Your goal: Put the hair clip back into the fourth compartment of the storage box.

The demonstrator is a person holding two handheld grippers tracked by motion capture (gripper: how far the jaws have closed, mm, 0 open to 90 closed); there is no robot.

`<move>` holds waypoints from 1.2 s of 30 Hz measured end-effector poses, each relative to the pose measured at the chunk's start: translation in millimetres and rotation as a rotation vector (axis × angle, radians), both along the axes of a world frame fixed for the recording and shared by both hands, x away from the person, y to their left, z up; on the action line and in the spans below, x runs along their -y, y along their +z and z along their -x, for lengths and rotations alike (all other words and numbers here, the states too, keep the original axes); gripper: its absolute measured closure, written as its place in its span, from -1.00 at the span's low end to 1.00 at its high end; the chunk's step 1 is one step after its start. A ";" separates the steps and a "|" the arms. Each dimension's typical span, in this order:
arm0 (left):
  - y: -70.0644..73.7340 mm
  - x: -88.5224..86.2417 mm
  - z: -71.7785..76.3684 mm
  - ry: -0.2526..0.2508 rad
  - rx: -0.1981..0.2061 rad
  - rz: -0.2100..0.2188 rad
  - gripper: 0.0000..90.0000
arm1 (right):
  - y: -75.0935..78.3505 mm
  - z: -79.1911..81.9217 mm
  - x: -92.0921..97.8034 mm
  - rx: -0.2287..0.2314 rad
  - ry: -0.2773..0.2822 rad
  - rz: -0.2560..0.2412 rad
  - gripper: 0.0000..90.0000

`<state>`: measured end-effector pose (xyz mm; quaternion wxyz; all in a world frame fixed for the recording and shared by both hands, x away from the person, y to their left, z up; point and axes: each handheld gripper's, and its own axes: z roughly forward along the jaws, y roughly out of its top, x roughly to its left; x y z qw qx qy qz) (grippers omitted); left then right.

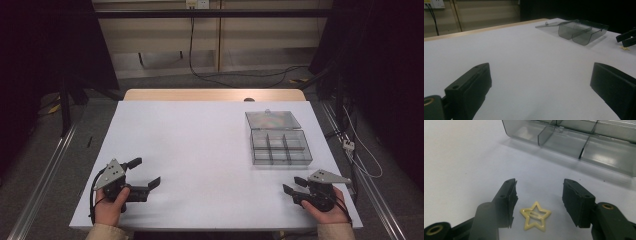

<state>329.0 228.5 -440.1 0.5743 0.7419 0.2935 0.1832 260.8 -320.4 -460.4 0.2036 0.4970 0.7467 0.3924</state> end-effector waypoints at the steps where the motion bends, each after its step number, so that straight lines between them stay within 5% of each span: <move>1: 0.0 0.2 0.0 0.000 0.000 0.001 -0.93 | 0.2 0.2 0.1 0.000 0.001 0.000 0.01; 14: -0.4 0.9 -1.6 -0.005 0.003 -0.004 -0.93 | -1.6 7.5 4.9 -0.020 0.029 0.011 0.15; 23: -1.5 3.8 -2.4 -0.005 -0.007 0.002 -0.92 | -3.2 12.6 3.4 -0.021 0.041 0.073 0.37; 25: -1.4 3.9 -2.6 -0.005 -0.005 0.001 -0.92 | -2.8 10.3 1.0 -0.020 0.055 0.082 0.60; 36: -1.1 3.9 -3.0 -0.005 -0.003 -0.010 -0.92 | -2.6 -6.0 -7.5 -0.037 0.073 0.061 0.64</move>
